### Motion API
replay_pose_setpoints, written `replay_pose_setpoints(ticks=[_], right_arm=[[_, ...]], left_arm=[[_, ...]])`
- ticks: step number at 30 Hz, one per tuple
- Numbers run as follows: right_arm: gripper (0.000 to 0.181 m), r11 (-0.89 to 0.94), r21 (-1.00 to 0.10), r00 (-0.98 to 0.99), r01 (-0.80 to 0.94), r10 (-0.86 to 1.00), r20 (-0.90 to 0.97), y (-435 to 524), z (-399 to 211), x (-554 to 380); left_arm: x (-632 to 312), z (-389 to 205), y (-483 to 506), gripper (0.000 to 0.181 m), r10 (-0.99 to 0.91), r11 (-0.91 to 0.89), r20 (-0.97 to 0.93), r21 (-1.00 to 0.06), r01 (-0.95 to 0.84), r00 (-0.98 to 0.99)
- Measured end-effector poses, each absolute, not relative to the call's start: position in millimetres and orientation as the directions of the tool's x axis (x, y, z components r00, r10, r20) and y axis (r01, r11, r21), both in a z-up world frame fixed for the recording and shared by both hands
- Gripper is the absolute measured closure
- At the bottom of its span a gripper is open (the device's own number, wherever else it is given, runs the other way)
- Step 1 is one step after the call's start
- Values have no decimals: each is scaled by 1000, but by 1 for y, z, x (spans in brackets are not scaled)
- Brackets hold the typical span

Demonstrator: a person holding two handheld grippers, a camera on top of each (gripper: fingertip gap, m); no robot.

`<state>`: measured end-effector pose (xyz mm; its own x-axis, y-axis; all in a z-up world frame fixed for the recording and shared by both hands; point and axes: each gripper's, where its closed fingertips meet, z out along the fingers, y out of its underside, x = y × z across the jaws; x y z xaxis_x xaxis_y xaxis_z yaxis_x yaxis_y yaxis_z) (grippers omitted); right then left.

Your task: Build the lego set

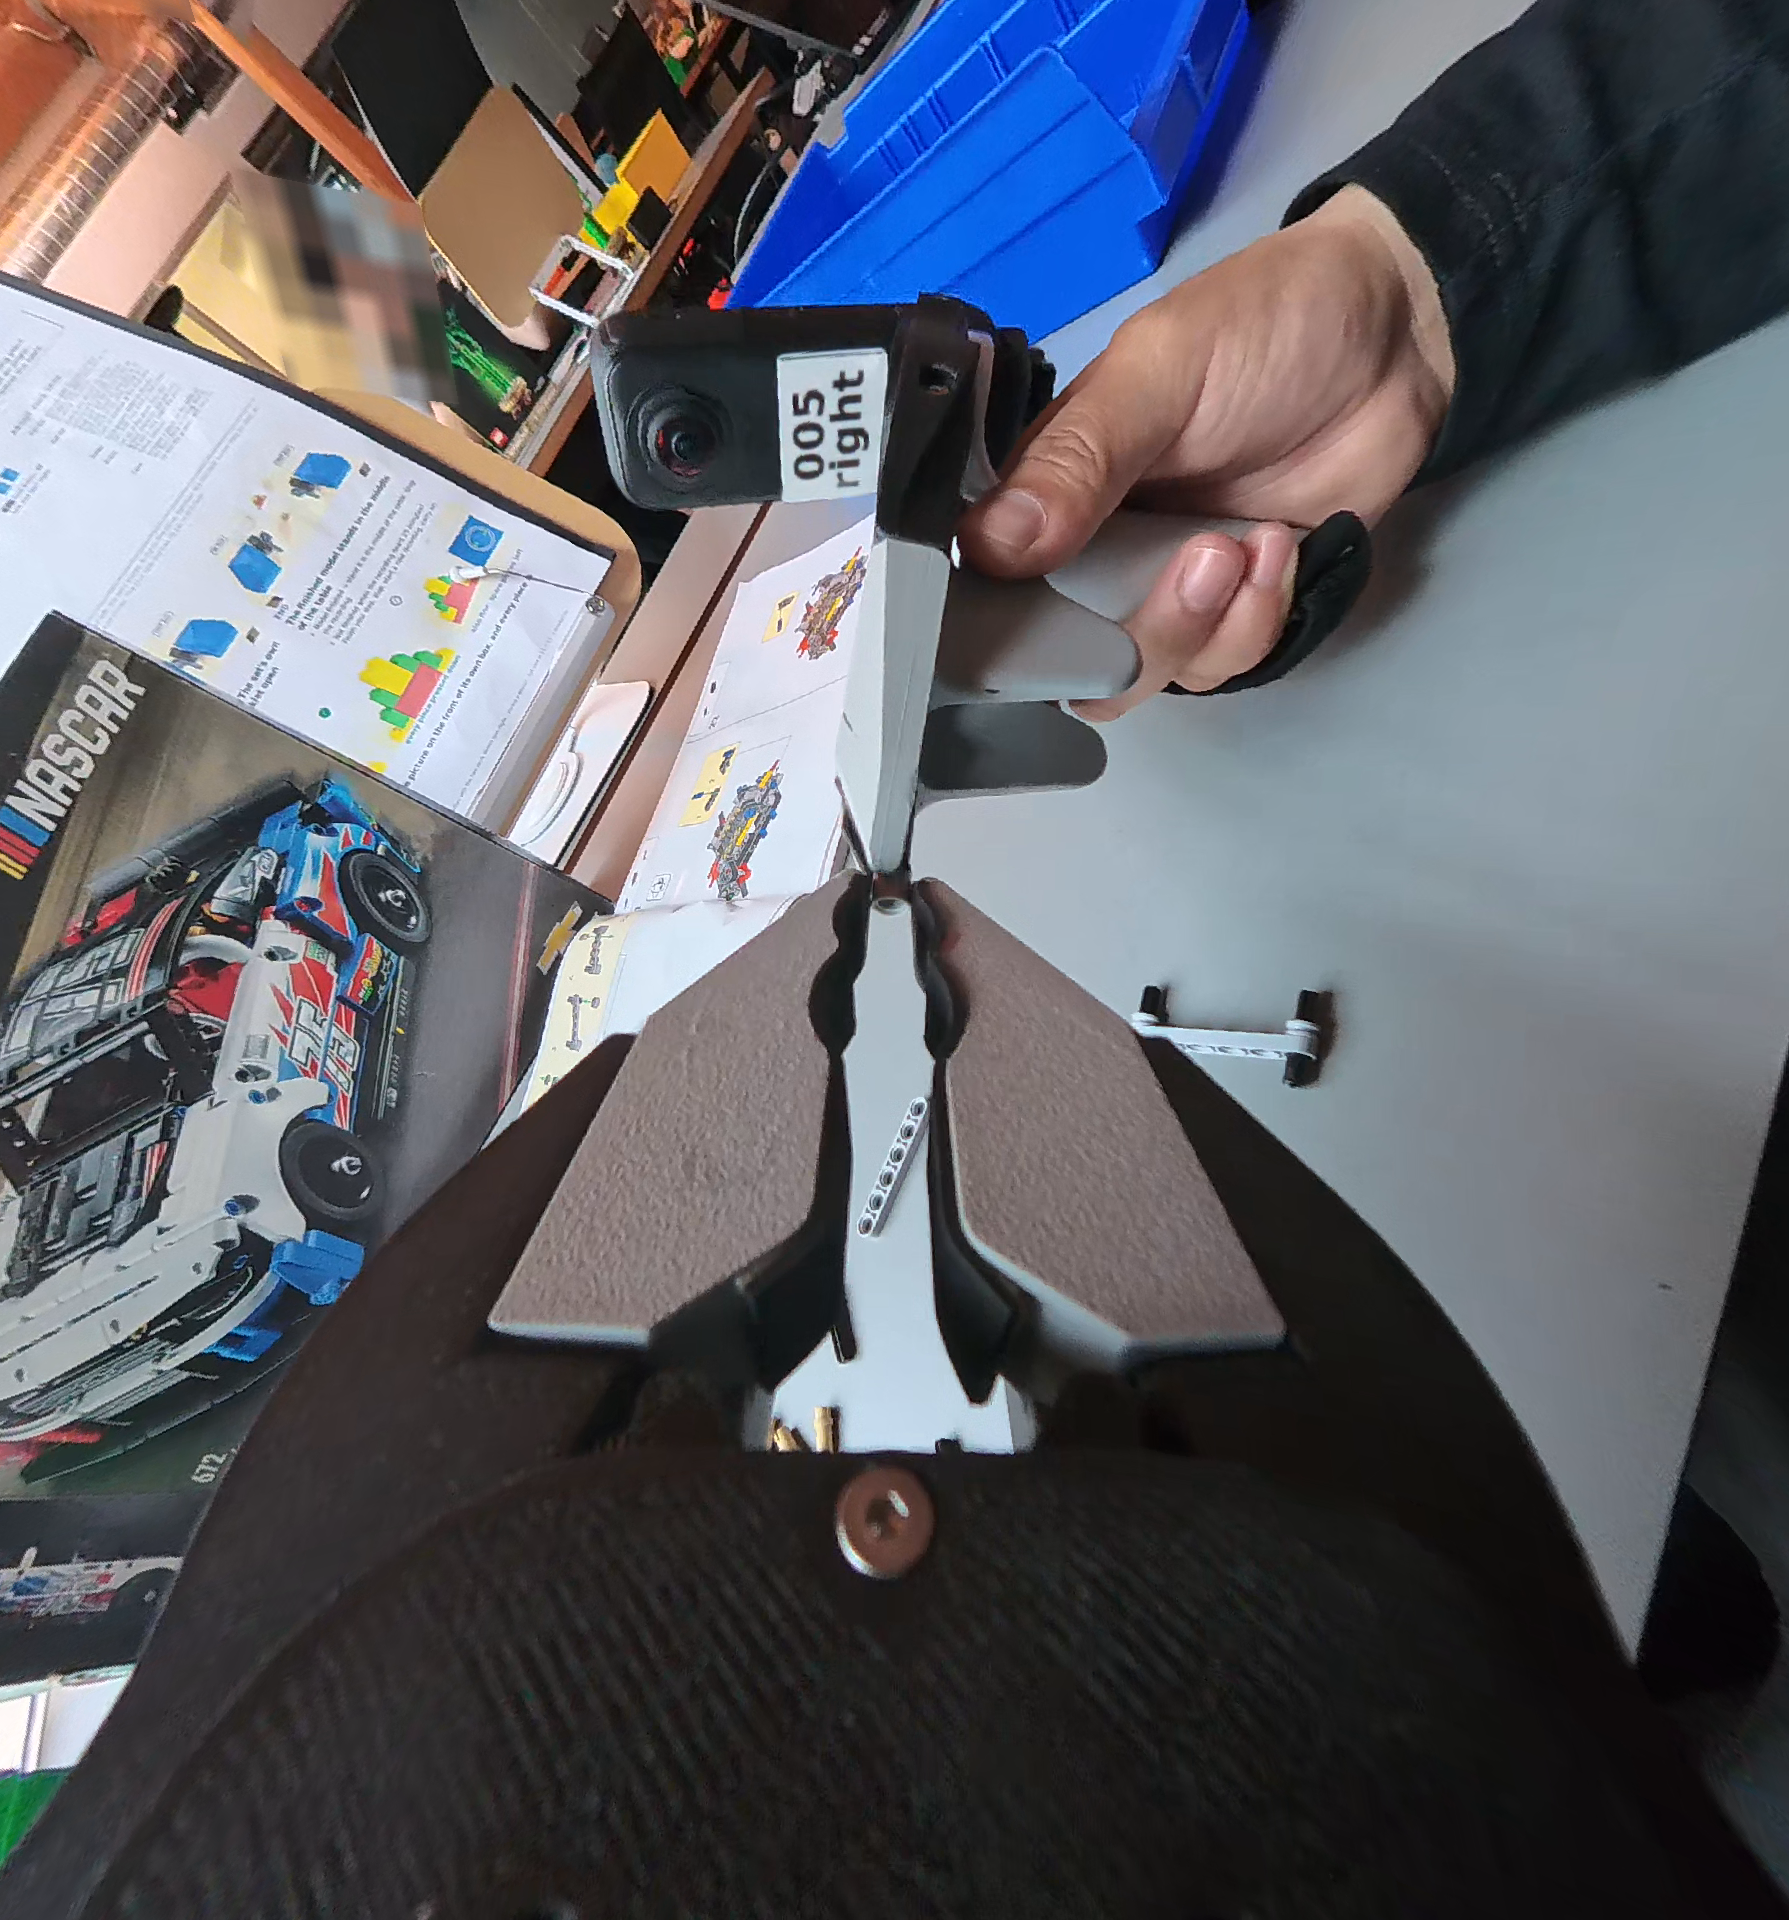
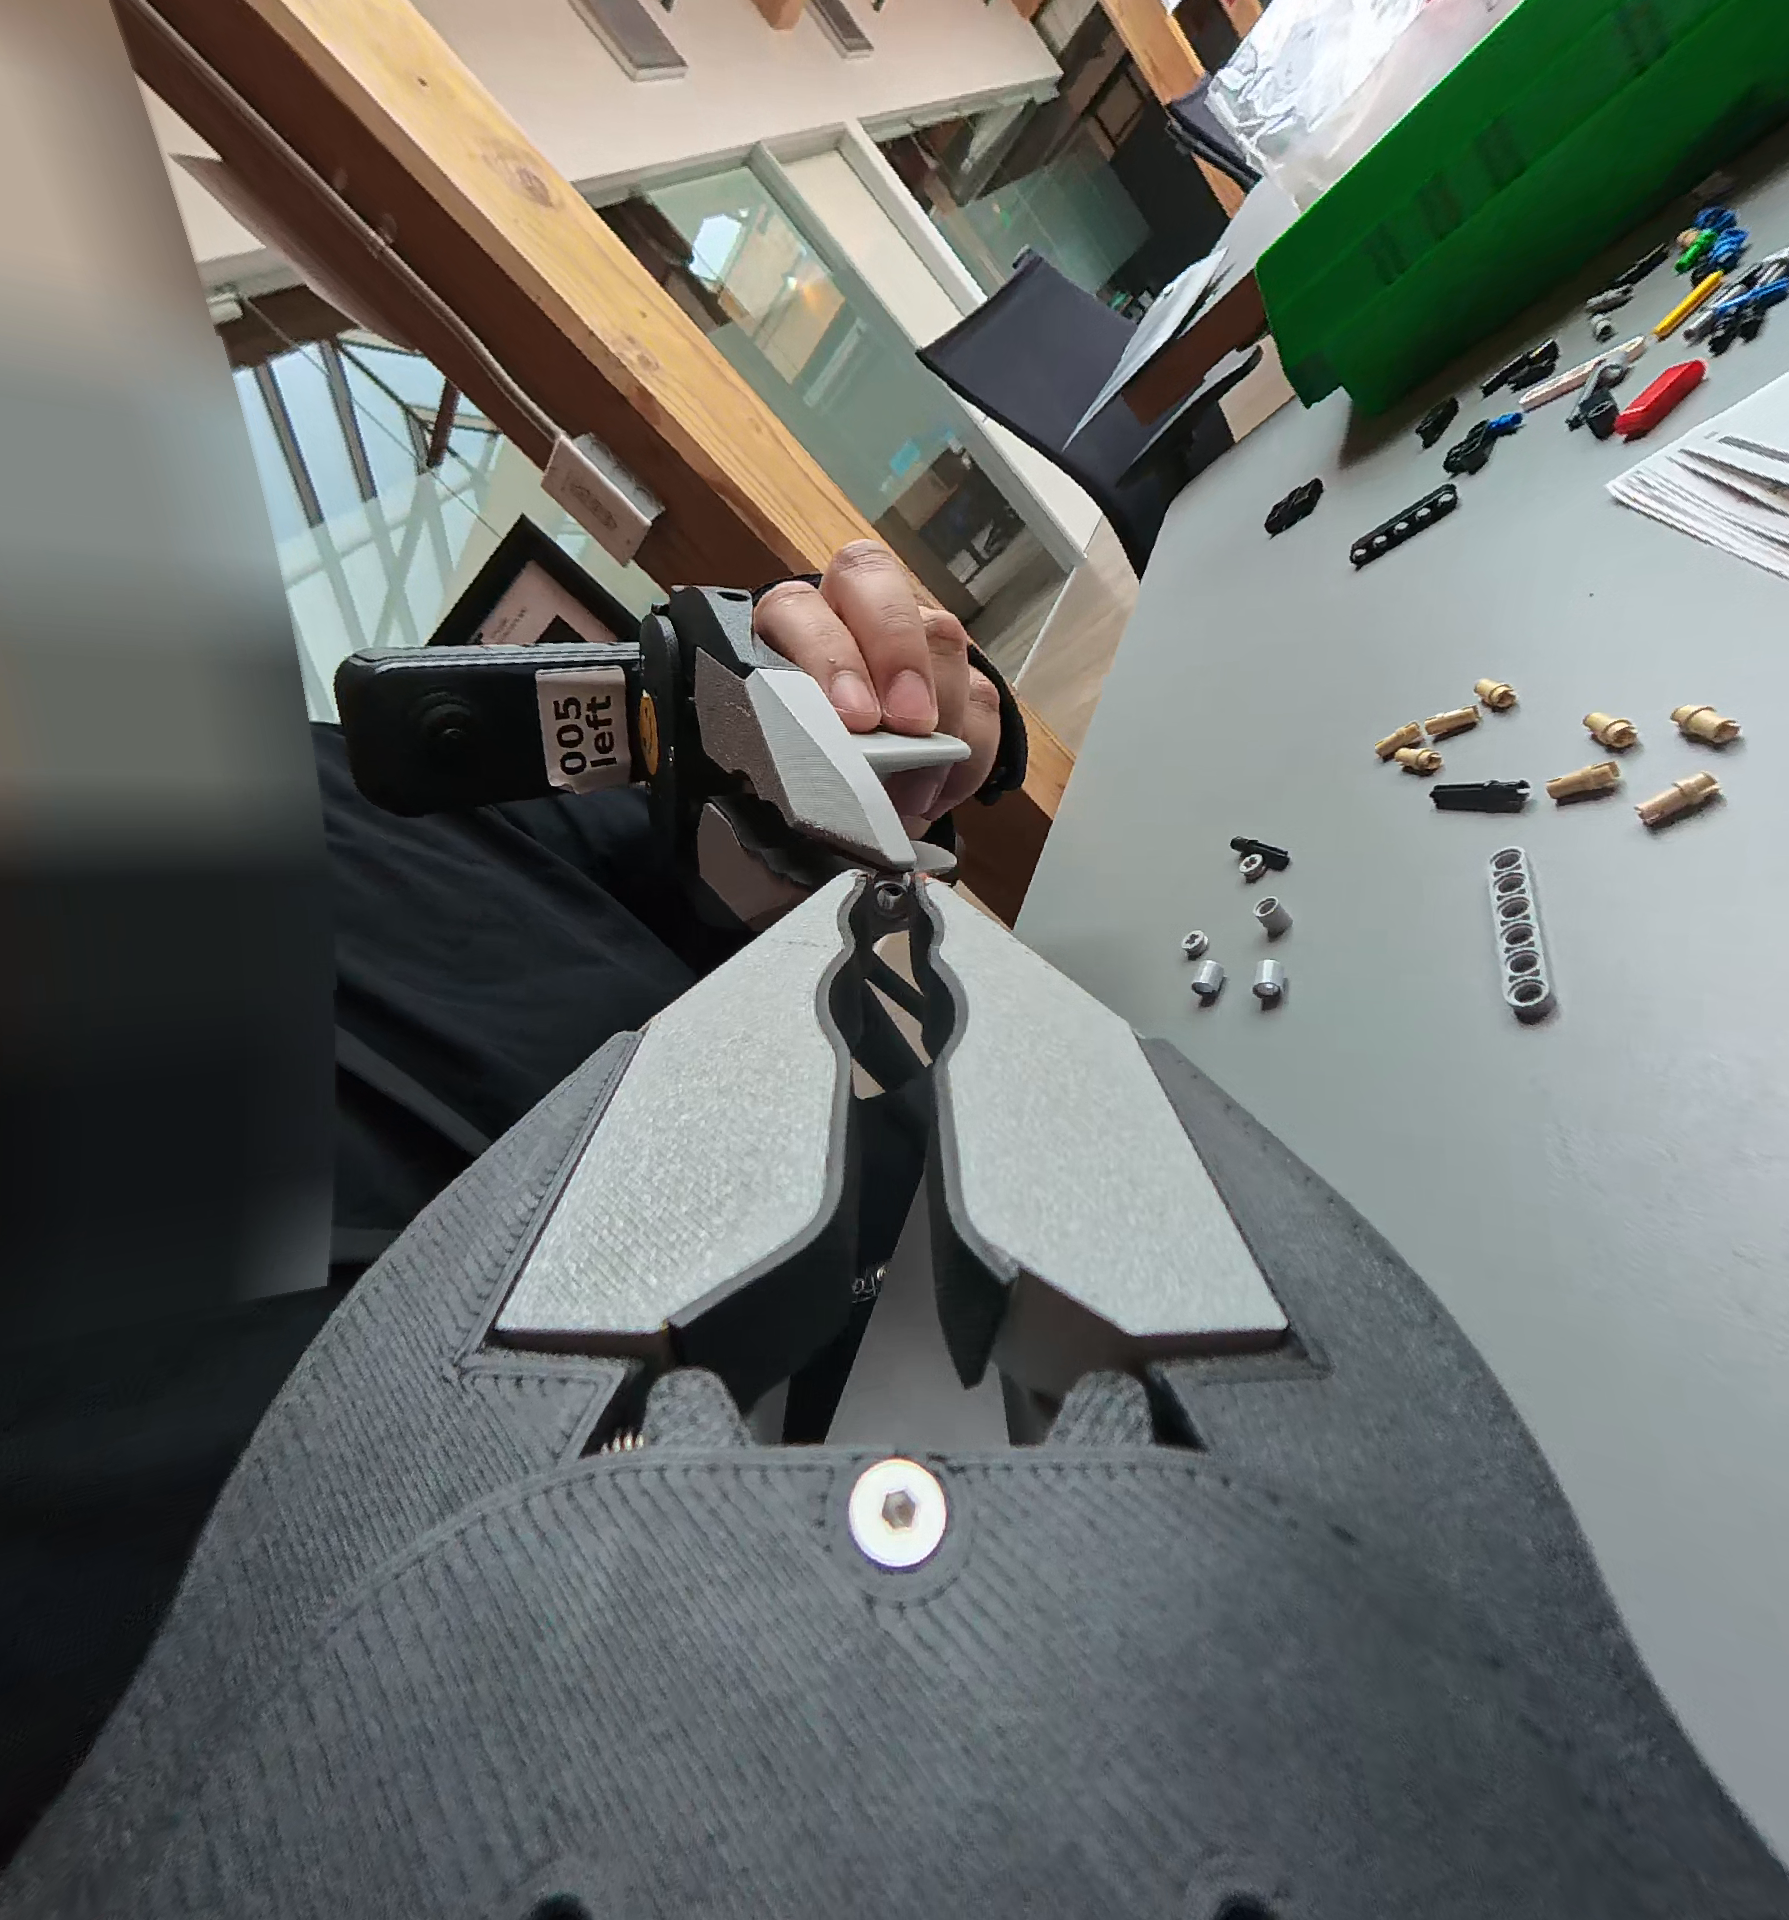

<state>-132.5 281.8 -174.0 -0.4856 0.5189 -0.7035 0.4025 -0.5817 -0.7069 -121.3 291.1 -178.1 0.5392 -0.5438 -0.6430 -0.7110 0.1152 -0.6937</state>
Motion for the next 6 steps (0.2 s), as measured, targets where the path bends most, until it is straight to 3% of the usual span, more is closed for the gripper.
replay_pose_setpoints(ticks=[1, 6], right_arm=[[178, -582, -708, -486, 401, 520, -703, 282, -174, -133], [178, -570, -717, -475, 401, 540, -695, 282, -176, -134]], left_arm=[[-122, -178, 291, 176, -541, 116, -646, -691, -714, 538], [-123, -180, 292, 176, -547, 112, -645, -688, -717, 533]])
